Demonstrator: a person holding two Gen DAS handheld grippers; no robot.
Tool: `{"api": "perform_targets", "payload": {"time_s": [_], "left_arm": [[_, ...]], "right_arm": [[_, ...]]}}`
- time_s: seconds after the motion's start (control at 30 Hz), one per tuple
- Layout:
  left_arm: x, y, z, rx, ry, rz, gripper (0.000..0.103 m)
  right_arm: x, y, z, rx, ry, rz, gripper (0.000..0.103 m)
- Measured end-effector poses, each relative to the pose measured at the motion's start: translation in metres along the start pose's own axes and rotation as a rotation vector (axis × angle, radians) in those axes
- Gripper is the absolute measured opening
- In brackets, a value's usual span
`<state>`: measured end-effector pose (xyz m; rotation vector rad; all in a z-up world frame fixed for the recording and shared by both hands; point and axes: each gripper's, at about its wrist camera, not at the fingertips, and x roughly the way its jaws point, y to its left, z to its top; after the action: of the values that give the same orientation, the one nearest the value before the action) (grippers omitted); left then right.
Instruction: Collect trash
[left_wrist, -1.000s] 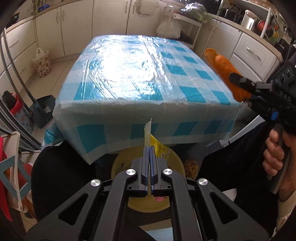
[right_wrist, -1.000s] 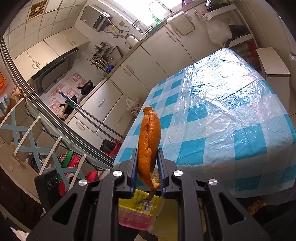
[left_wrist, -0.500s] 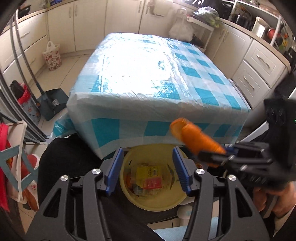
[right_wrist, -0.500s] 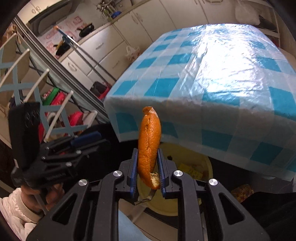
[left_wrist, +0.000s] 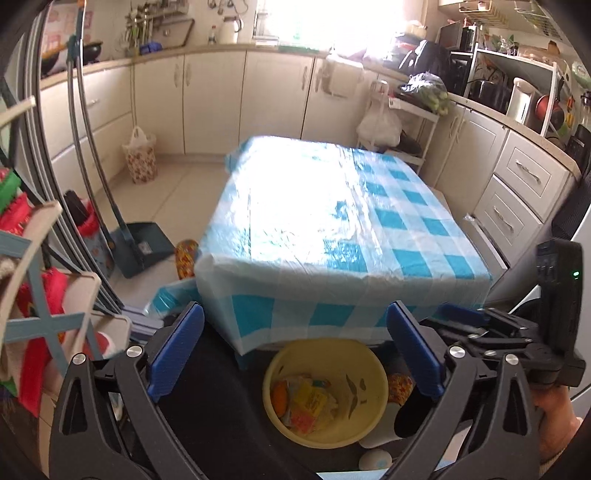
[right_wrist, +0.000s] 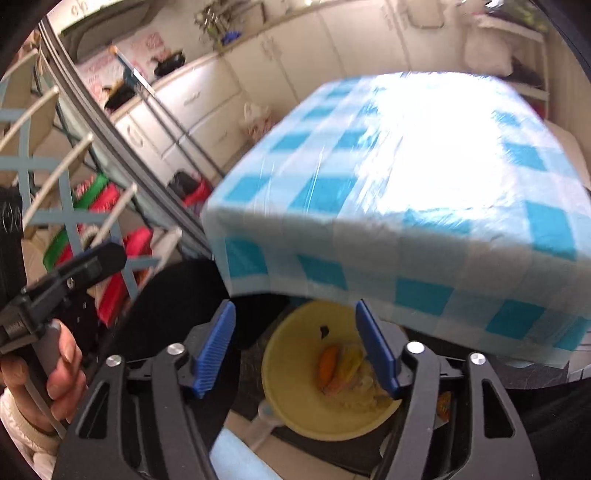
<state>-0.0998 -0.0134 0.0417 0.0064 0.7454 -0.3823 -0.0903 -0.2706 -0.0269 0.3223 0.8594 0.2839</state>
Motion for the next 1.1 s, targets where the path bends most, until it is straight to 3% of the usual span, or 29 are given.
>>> {"api": "perform_targets", "payload": {"time_s": [0.07,0.17,0.33,0.43,0.6,0.83,1.1], "left_arm": [[-0.009,-0.004,0.003,0.018,-0.024,0.020,0.096],[-0.021,-0.010,0.004,0.049,-0.044,0.052,0.096],[-0.035,-0.022,0.007,0.118,-0.039,0.100,0.096],[-0.044,-0.024,0.008,0.141,-0.043,0.112,0.096],[-0.060,-0.022,0.009,0.131,-0.068,0.123,0.096],[-0.089,-0.023,0.008,0.118,-0.090,0.099,0.096],[-0.112,-0.034,-0.009,0.133,-0.104,0.098,0.096]], "right_arm": [[-0.020,0.001,-0.001,0.015,-0.078,-0.033,0.083],[-0.043,0.012,-0.003,0.017,-0.201,-0.109,0.092],[-0.079,0.027,-0.007,-0.016,-0.356,-0.242,0.096],[-0.093,0.040,-0.006,-0.074,-0.387,-0.307,0.096],[-0.118,0.056,-0.004,-0.109,-0.398,-0.318,0.096],[-0.156,0.071,-0.010,-0.021,-0.416,-0.303,0.096],[-0.166,0.090,-0.043,0.055,-0.485,-0.285,0.096]]}}
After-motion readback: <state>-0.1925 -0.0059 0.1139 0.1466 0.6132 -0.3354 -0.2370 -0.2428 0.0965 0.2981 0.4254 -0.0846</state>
